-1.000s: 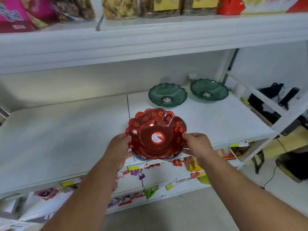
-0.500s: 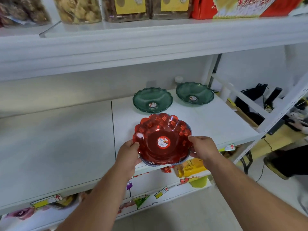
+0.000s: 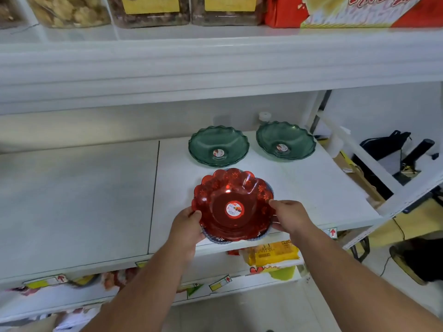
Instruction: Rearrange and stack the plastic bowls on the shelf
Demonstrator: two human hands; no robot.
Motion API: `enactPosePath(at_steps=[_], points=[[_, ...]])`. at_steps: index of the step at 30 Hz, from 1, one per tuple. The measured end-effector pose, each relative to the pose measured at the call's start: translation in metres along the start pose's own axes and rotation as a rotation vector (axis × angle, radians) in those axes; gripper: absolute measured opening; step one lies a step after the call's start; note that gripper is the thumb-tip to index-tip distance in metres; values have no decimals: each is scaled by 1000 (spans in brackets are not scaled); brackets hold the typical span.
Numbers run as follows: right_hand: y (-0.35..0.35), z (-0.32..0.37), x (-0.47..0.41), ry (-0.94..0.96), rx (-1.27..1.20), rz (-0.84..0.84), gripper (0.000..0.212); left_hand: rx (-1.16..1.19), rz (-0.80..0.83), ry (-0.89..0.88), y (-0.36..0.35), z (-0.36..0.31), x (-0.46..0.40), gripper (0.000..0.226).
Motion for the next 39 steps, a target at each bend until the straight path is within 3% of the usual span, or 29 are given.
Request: enactPosePath(at_steps=[7,17,39], points=[[6,-3,-29,6,36,64,28,26,-65,-7,-13,7,0,26],[3,1,-35,11,80,104,13,24,-109,-12,-15,10,-4,27],[3,0,-28,23,103,172,15,-18,-43,2,-11,11,-6,26]])
Point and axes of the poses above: each hand's wrist, its own x-axis away from the middle knuckle, its own y-axis out of the back of the hand, z = x × y, the point moved 4 cm from there along -x, towards the middle knuckle, and after that the axes turned 15 degrees about x, right-handed, at the moved point
